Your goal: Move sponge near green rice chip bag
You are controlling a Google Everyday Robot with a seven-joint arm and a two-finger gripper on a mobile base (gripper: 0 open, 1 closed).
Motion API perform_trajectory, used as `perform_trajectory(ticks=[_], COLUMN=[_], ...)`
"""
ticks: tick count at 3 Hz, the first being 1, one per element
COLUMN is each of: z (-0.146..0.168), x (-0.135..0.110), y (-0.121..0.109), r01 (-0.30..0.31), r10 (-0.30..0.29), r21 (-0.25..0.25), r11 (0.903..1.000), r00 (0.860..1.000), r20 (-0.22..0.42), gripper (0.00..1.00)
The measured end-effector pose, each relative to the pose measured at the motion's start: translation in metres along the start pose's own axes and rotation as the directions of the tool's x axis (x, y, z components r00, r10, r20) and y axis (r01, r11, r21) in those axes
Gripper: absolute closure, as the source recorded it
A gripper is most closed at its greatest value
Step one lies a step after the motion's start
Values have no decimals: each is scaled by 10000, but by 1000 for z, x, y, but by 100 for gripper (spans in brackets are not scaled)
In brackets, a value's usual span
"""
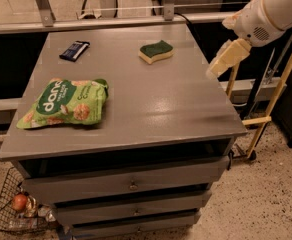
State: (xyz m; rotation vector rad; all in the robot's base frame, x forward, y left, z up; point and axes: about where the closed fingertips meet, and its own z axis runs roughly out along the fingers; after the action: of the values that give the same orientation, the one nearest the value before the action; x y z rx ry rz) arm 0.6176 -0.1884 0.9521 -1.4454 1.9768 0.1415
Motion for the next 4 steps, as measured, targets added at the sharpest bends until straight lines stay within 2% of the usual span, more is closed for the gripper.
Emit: perform_trajectory(ticks=[2,3,4], z=[13,39,74], x=[0,-6,-15], y=[-8,-50,-98], r01=[-107,105,25], r10=[106,-151,-142], r21=[54,694,1029], r11=[9999,9975,9947], r00=[9995,9977,9934], r20=[287,657,1134], gripper=[0,0,0])
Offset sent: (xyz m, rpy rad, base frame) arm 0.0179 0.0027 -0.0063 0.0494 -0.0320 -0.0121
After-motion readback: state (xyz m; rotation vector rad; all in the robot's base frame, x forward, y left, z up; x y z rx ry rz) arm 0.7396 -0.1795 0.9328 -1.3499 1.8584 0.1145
